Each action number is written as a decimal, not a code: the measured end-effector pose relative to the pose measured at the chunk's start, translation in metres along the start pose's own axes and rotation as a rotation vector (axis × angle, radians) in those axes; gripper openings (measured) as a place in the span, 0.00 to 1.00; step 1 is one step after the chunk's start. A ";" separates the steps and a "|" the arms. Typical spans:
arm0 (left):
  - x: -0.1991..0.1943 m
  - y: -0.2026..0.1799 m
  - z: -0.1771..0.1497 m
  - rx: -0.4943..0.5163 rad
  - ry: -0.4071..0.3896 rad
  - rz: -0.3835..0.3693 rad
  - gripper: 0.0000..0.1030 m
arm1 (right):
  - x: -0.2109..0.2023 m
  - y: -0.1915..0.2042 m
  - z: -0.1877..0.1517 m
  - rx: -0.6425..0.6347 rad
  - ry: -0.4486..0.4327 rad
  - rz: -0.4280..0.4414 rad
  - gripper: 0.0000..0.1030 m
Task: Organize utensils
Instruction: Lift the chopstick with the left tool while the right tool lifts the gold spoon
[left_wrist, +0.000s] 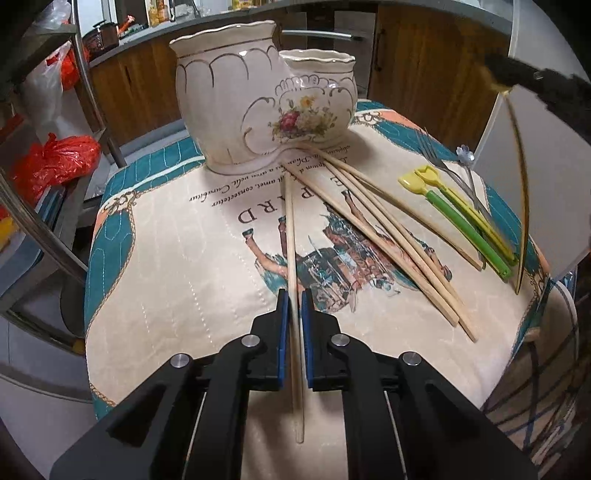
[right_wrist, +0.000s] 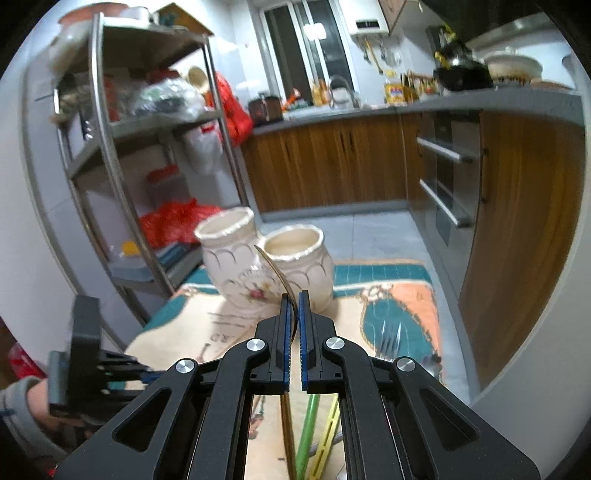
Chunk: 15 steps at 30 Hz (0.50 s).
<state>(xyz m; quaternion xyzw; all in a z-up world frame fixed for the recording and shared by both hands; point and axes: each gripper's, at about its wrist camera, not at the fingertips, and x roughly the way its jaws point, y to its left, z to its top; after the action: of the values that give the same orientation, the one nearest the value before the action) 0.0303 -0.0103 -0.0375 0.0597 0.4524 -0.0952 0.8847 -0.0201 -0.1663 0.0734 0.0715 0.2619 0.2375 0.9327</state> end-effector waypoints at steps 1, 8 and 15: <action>0.000 0.000 0.000 -0.005 -0.012 0.000 0.07 | -0.006 0.001 0.001 -0.004 -0.021 0.003 0.05; -0.003 0.000 -0.005 0.012 -0.089 0.004 0.05 | -0.022 -0.002 0.019 -0.051 -0.117 0.000 0.04; -0.031 0.005 -0.003 0.034 -0.258 -0.050 0.05 | -0.007 -0.012 0.045 -0.075 -0.166 0.005 0.04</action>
<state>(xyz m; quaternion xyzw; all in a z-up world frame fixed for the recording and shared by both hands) 0.0110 -0.0016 -0.0136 0.0508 0.3345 -0.1319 0.9317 0.0032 -0.1807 0.1124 0.0566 0.1746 0.2429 0.9525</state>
